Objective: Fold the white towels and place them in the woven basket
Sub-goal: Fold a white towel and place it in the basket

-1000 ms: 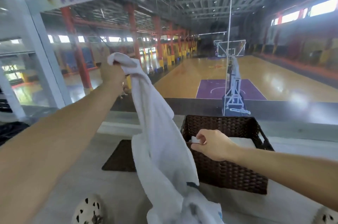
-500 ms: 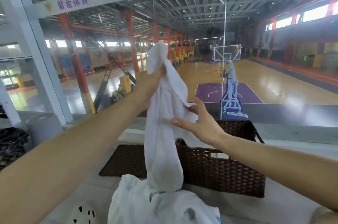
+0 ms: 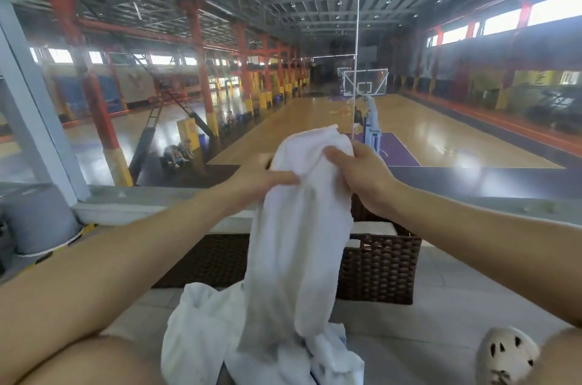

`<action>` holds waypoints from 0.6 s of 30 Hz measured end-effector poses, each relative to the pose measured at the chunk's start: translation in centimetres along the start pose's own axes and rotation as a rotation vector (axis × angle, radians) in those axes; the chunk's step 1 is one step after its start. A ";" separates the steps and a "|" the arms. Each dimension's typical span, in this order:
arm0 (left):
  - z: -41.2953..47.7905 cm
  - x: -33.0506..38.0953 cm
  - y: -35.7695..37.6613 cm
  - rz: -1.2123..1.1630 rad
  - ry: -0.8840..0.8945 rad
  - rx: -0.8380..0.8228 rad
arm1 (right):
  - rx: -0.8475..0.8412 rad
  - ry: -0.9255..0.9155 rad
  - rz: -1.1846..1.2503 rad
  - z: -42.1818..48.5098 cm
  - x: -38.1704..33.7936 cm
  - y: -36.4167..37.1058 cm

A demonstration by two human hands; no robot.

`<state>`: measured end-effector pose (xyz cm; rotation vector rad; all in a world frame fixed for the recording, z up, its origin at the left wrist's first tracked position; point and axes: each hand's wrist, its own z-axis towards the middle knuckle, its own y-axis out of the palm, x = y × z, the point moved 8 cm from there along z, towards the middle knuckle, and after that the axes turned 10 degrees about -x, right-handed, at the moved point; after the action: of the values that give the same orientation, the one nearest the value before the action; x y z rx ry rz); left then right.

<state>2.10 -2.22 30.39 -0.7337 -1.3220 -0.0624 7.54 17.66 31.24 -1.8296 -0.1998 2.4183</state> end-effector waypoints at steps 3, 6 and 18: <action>0.5 -6.7 2.0 0.449 -0.192 -0.069 | 0.117 0.001 0.044 -0.5 0.3 -2.1; 0.7 -11.6 1.4 0.366 -0.312 -0.037 | 0.305 0.120 -0.083 -0.6 1.7 -5.8; 1.0 -0.4 5.4 0.548 0.306 -0.077 | -0.204 -0.007 -0.903 -1.0 4.1 2.0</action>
<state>3.55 2.32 27.67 -1.0842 -0.8008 0.2087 7.35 16.41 26.71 -1.3365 -1.0420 1.7881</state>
